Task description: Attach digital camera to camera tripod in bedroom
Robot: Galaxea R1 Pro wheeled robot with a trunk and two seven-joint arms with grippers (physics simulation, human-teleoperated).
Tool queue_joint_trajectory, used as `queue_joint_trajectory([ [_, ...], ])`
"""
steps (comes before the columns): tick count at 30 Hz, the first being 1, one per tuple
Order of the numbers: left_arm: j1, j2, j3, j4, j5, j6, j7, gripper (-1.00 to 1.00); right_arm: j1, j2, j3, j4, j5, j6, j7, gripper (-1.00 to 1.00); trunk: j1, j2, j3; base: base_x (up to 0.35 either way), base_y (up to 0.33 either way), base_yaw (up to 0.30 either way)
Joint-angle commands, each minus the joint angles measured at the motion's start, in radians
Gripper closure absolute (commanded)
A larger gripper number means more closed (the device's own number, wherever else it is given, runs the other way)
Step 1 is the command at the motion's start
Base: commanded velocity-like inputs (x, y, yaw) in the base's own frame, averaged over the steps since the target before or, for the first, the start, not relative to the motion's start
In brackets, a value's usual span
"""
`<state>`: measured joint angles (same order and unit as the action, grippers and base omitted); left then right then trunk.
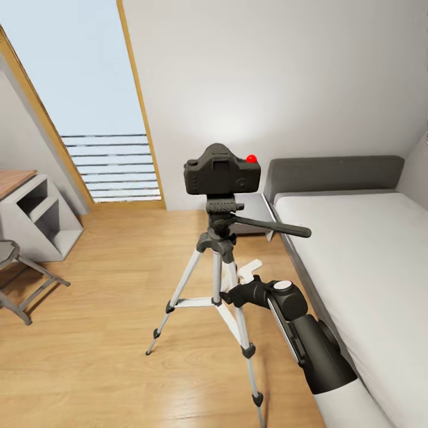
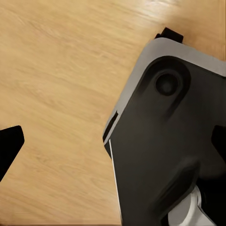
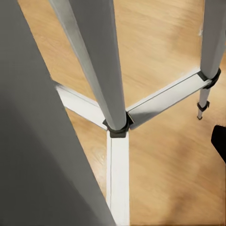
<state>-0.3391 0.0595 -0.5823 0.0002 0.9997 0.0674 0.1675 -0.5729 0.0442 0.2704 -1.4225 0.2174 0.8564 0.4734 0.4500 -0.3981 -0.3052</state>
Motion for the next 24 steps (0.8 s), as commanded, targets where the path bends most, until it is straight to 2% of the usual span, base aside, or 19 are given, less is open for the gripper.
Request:
queue_joint_trajectory([
  [1, -0.001, 0.000, -0.008, 0.000, 0.006, 0.004, 0.003, -1.00, -0.001, 0.000, 0.000, -0.001, 0.007, 0.004, 0.008, -1.00, 0.000, -0.002, -0.002, -0.255, 0.000, 0.000],
  [6, -0.001, -0.001, -0.008, -0.001, 0.006, 0.004, 0.003, -1.00, -0.001, 0.000, 0.000, -0.001, 0.007, 0.004, 0.008, -1.00, 0.000, -0.002, -0.002, -0.143, 0.000, 0.000],
  [16, 0.000, -0.001, -0.009, -0.001, 0.006, 0.003, -0.003, -1.00, -0.001, -0.001, -0.002, -0.001, 0.007, 0.004, 0.009, -1.00, 0.000, -0.002, -0.002, -0.041, 0.000, 0.000],
  [24, -0.001, -0.003, -0.010, -0.001, 0.007, 0.002, -0.002, -1.00, -0.001, -0.001, -0.002, -0.001, 0.006, 0.004, 0.009, -1.00, 0.000, -0.002, -0.002, -0.245, 0.000, 0.000],
])
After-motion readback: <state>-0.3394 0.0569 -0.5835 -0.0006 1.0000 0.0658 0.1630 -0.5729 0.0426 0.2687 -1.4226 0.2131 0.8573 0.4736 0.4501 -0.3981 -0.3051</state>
